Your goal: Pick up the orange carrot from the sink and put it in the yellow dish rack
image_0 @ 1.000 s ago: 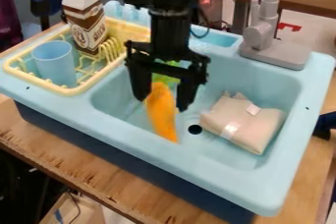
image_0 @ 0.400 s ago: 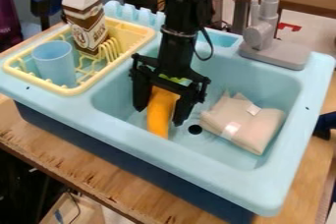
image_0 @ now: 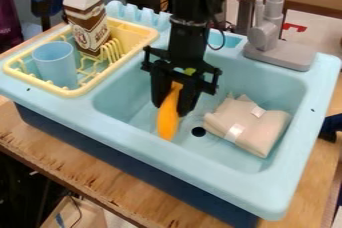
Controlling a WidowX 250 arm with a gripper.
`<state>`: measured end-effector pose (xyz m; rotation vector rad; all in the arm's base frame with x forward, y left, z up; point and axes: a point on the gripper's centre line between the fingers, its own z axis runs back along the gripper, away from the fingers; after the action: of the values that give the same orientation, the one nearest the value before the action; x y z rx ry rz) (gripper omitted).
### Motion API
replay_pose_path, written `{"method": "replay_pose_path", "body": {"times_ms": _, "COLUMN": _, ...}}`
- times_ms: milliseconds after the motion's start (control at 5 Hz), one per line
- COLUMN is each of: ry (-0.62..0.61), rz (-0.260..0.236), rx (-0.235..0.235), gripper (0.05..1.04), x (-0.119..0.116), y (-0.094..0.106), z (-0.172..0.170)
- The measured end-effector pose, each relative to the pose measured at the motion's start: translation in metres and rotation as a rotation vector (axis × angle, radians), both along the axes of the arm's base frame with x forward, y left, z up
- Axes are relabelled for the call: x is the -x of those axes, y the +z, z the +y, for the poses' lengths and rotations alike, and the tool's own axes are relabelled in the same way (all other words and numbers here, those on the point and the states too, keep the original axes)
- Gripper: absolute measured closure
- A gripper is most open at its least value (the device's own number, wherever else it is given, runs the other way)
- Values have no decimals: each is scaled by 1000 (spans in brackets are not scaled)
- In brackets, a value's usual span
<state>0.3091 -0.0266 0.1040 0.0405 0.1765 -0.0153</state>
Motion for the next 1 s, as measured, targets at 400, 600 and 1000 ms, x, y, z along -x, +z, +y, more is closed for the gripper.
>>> {"method": "replay_pose_path", "body": {"times_ms": 400, "ry": -80, "rz": -23, "rx": -55, "gripper": 632, "x": 4, "y": 60, "z": 4}}
{"method": "replay_pose_path", "body": {"times_ms": 600, "ry": -134, "rz": -36, "rx": -76, "gripper": 632, "x": 14, "y": 86, "z": 6}}
{"method": "replay_pose_path", "body": {"times_ms": 1000, "ry": -191, "rz": -101, "rx": -119, "gripper": 632, "x": 36, "y": 118, "z": 42}}
